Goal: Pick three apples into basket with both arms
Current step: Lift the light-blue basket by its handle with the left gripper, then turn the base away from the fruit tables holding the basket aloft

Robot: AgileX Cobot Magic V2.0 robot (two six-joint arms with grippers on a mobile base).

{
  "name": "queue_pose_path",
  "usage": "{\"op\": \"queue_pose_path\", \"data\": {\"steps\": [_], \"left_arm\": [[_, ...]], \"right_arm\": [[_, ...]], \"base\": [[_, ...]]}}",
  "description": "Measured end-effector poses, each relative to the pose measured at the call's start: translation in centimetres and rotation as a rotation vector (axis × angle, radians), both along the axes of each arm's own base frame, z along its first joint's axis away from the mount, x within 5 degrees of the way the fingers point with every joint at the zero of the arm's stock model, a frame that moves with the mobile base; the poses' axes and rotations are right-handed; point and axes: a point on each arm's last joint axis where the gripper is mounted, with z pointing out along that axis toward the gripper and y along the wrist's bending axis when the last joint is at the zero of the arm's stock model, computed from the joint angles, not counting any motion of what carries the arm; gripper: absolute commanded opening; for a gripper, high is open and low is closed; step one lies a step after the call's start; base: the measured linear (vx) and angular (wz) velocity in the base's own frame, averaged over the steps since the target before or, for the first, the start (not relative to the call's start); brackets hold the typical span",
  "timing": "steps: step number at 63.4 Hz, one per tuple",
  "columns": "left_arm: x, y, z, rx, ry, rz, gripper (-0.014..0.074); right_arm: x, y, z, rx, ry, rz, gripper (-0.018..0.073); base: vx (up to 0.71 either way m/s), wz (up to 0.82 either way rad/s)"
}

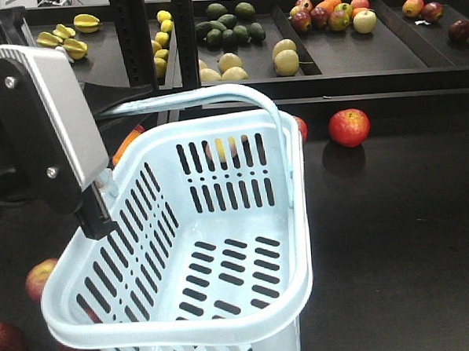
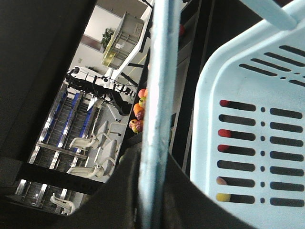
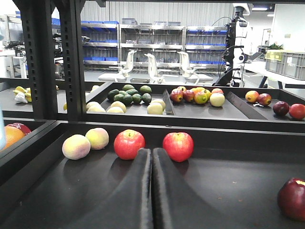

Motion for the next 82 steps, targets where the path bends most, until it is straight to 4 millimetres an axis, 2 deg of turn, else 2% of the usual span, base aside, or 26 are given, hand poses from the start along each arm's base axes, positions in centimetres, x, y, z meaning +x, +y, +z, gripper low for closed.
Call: {"op": "queue_pose_path", "data": {"steps": [82], "left_arm": [[0.00, 0.00, 0.00, 0.003, -0.002, 0.000, -0.0008]], "right_arm": [[0.00, 0.00, 0.00, 0.000, 0.000, 0.000, -0.0009]], "base": [[0.00, 0.01]]}}
